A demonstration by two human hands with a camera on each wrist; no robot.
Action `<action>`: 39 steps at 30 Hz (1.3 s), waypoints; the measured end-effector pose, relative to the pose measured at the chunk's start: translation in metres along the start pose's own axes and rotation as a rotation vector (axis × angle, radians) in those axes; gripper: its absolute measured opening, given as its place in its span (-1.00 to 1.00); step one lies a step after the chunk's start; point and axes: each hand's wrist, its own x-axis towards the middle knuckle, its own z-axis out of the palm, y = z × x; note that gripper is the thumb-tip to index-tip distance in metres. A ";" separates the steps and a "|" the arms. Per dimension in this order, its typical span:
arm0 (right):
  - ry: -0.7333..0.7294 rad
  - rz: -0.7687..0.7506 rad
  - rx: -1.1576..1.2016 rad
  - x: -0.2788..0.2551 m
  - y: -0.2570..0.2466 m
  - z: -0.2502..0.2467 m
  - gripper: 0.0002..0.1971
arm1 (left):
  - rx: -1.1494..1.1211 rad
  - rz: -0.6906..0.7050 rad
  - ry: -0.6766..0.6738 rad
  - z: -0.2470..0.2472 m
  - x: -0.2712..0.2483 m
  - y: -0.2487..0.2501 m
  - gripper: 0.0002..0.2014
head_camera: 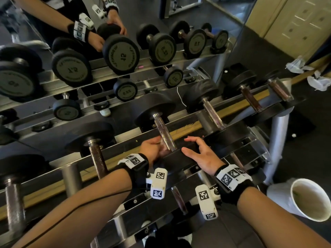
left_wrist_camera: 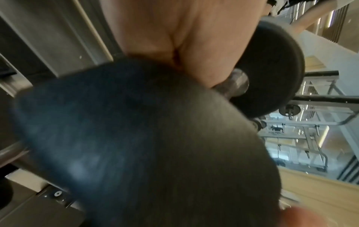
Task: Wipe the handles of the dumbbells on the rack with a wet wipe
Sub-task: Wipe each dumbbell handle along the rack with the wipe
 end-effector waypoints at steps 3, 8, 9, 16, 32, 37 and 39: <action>0.014 -0.006 0.025 0.001 0.001 0.001 -0.34 | -0.035 -0.025 -0.060 0.004 -0.003 -0.001 -0.71; -0.005 0.009 0.008 0.002 0.003 -0.001 -0.36 | -0.034 -0.098 -0.131 -0.013 -0.004 0.007 -0.56; -0.004 0.012 0.011 0.002 0.004 -0.001 -0.34 | -0.029 -0.116 -0.159 -0.018 -0.004 0.009 -0.51; -0.010 0.017 0.004 0.003 0.002 -0.001 -0.33 | -0.208 -0.165 -0.212 -0.031 -0.008 0.014 -0.71; -0.010 0.008 0.011 0.006 0.006 -0.001 -0.33 | -0.206 -0.121 -0.122 -0.034 0.006 0.011 -0.52; -0.005 0.004 -0.011 0.004 0.005 -0.002 -0.36 | -0.211 0.033 0.004 -0.014 0.024 0.008 -0.47; -0.002 0.001 -0.027 0.003 0.003 -0.002 -0.39 | -0.158 0.043 0.046 -0.009 0.023 0.001 -0.48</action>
